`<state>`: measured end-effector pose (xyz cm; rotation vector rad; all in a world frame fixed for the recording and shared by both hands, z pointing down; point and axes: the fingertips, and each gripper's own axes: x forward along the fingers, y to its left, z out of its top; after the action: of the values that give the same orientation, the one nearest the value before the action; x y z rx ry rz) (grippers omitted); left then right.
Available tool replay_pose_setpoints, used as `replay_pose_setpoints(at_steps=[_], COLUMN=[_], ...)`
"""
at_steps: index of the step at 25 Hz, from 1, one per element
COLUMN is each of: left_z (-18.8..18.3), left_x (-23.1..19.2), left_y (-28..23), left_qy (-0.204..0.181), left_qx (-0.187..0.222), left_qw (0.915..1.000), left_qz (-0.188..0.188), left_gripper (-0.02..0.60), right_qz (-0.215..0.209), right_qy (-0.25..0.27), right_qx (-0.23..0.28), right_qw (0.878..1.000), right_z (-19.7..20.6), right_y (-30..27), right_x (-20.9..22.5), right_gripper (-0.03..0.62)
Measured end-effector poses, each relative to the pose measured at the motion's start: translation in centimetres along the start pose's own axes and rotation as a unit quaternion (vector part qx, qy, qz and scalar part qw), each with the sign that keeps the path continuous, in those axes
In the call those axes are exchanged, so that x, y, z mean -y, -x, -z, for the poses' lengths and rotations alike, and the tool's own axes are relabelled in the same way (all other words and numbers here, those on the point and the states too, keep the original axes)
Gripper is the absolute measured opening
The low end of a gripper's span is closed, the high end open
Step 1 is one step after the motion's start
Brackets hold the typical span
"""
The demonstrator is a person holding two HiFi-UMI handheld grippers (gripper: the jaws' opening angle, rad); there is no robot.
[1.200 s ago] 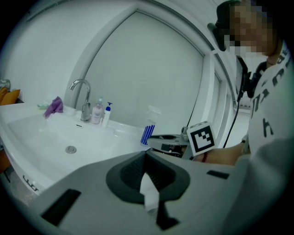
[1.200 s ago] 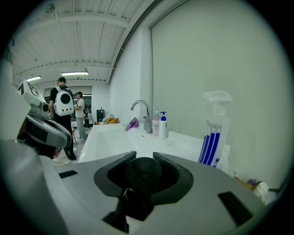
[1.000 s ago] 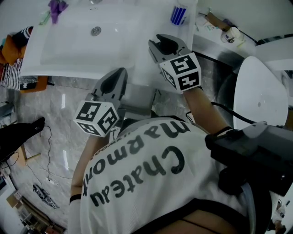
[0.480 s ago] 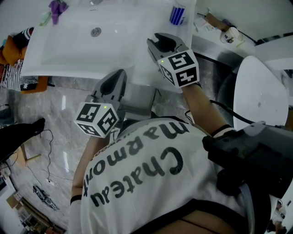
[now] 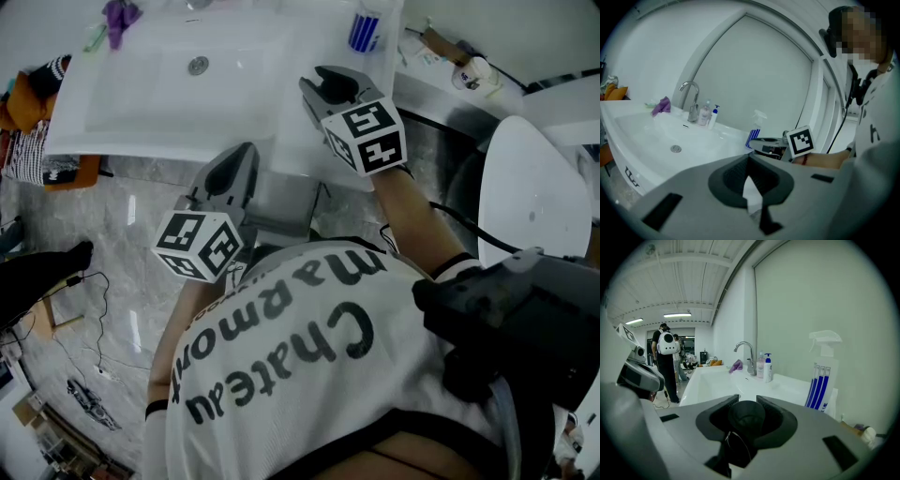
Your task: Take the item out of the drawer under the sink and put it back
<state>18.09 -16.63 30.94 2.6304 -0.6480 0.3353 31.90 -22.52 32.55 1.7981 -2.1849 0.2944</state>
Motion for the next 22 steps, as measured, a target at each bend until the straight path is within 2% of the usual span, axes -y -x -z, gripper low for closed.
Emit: replay_pose_setpoints(at_steps=[22], left_z=[-0.65], left_x=[-0.09], left_y=[0.56], left_qy=[0.005], left_qx=[0.016], left_qw=[0.9998], left_qz=[-0.012], left_gripper=[0.009], right_qz=[-0.009], right_qy=[-0.001], right_qx=[-0.012], right_qw=[1.0], right_z=[0.1], right_y=[-0.69], right_x=[0.04], right_gripper=[0.124])
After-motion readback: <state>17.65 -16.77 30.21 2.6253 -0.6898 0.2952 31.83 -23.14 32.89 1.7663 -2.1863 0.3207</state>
